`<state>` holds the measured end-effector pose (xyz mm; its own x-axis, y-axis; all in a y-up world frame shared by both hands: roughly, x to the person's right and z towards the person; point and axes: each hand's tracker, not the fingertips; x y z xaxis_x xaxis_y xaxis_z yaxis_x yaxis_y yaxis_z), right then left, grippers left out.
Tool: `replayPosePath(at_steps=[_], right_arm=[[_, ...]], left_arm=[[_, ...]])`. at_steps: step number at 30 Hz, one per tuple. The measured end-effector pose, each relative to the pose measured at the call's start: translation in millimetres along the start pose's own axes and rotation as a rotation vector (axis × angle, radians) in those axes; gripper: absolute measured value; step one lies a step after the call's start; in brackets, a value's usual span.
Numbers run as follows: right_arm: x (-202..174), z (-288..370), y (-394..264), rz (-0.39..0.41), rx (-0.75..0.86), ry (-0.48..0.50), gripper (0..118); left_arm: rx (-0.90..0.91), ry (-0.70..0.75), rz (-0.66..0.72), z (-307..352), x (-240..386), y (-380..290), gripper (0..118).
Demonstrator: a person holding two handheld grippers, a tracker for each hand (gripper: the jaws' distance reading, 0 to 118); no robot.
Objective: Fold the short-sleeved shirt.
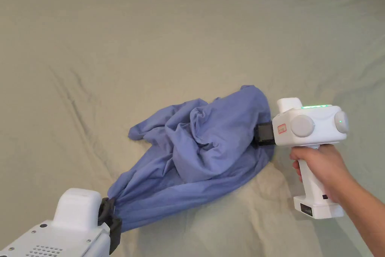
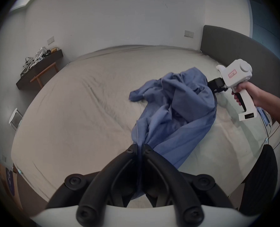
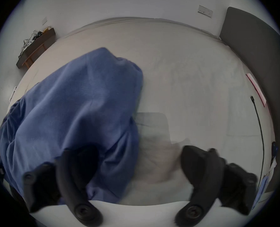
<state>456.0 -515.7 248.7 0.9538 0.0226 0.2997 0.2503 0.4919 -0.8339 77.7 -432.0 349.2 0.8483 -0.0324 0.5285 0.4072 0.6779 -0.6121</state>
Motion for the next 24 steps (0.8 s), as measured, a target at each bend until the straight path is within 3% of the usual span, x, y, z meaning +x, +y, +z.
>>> replayPosePath(at_steps=[1,2,3,4,6,7,11,16,24], right_arm=[[-8,-3,-6,0.058,0.016,-0.043,85],[-12,-1,-11,0.108,0.039,-0.073,64],[-20,15,-12,0.116,0.039,0.010,21],[-21,24,-11,0.113,0.053,0.055,5],[-25,16,-20,0.232,0.056,-0.078,5],[-27,23,-23,0.241,0.062,-0.052,5],[-7,81,-10,0.041,0.225,-0.006,5],[4,184,-19,0.049,0.465,-0.032,5],[20,348,-24,-0.099,0.851,-0.049,5]], left_arm=[[-0.002,-0.002,0.002,-2,1,0,1],[-0.003,-0.003,0.002,-3,1,-1,1],[-0.003,-0.002,0.002,-5,2,0,1],[-0.003,-0.001,0.002,-9,-2,-1,1],[0.004,-0.001,-0.001,-12,-2,1,1],[0.012,-0.001,0.001,-12,-3,4,1],[0.100,0.004,0.044,-1,-13,20,1],[0.287,0.029,0.075,41,-24,60,1],[0.588,0.006,0.159,121,-41,128,1]])
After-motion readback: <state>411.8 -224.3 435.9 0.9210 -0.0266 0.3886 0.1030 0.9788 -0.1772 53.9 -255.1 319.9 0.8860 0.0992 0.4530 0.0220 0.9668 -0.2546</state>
